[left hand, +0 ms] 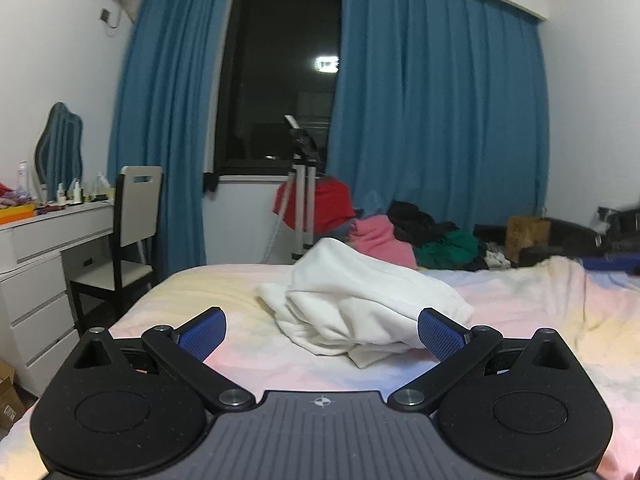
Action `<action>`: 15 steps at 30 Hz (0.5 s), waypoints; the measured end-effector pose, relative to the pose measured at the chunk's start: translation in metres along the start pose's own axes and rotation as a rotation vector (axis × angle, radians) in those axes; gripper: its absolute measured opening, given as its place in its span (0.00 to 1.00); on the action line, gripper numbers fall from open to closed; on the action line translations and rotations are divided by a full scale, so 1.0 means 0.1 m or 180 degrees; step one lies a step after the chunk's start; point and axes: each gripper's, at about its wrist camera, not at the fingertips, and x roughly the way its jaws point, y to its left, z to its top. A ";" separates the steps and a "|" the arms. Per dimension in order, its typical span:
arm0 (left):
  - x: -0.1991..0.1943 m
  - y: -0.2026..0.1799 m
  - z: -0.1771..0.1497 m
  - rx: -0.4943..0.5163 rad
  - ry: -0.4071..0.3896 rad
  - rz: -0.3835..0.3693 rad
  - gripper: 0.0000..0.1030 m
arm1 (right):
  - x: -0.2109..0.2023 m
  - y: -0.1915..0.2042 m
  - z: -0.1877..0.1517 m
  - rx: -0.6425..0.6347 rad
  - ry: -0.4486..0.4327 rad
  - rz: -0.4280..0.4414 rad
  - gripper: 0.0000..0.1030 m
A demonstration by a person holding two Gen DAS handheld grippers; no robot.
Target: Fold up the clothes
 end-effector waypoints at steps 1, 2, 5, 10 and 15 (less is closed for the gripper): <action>0.01 -0.05 -0.02 0.0037 -0.0001 -0.0039 1.00 | -0.02 0.00 0.02 -0.0014 -0.0012 0.0007 0.31; 0.02 -0.09 -0.05 0.0075 -0.0001 -0.0078 1.00 | -0.03 -0.01 0.03 -0.0048 -0.0027 -0.0005 0.31; 0.11 -0.21 -0.17 0.0188 0.0061 -0.0159 1.00 | -0.07 -0.08 0.04 -0.0183 -0.0073 -0.0094 0.32; 0.48 -0.47 -0.36 0.0465 0.0265 -0.0307 0.99 | 0.01 -0.44 0.02 0.0050 0.0007 -0.0184 0.32; 1.08 -0.95 -0.42 0.0937 0.0355 -0.0433 0.98 | 0.15 -0.76 -0.03 0.0317 0.0059 -0.0325 0.32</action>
